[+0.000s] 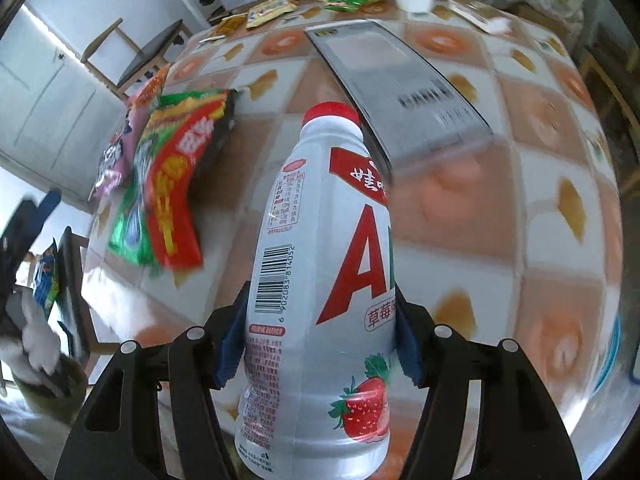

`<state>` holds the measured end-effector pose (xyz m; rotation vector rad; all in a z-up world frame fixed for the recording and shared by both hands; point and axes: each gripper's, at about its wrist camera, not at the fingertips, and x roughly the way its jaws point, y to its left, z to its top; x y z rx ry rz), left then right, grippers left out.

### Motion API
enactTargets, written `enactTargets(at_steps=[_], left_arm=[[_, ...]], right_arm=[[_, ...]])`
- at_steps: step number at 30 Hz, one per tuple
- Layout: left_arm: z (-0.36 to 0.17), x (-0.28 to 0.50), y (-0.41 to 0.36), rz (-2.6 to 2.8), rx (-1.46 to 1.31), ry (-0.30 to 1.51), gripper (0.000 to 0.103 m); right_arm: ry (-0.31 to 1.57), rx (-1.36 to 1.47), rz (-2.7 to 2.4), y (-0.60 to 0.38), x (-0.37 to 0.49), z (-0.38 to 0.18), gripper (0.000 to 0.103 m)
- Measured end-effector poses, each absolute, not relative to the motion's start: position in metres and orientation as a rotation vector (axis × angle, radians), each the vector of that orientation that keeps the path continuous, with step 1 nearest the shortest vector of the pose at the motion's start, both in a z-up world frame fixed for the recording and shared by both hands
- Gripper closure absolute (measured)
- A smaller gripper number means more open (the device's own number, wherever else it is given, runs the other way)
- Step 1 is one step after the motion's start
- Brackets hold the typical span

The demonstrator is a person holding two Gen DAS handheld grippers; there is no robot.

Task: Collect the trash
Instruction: 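Grasp the white CABLE box with the left tool while the right tool holds the bottle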

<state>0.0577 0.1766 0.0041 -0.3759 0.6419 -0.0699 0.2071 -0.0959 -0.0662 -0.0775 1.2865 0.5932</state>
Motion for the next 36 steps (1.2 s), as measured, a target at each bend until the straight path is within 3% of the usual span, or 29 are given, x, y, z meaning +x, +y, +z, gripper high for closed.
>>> enactTargets(at_steps=[11, 18, 26, 33, 36], left_arm=[[0.01, 0.133, 0.091, -0.262, -0.351, 0.766, 0.027], [-0.015, 0.189, 0.056, -0.26, -0.43, 0.918, 0.027], [-0.049, 0.263, 0.049, -0.184, -0.579, 1.084, 0.027], [-0.084, 0.311, 0.036, -0.16, -0.579, 1.216, 0.028], [-0.083, 0.311, 0.035, -0.165, -0.573, 1.177, 0.027]], right_arm=[[1.252, 0.058, 0.379, -0.197, 0.191, -0.068, 0.042], [1.21, 0.111, 0.298, -0.233, 0.265, -0.073, 0.042], [1.212, 0.186, 0.432, -0.22, 0.373, -0.082, 0.042], [1.222, 0.087, 0.573, -0.182, 0.389, -0.078, 0.042], [1.25, 0.122, 0.654, -0.175, 0.381, -0.083, 0.042]])
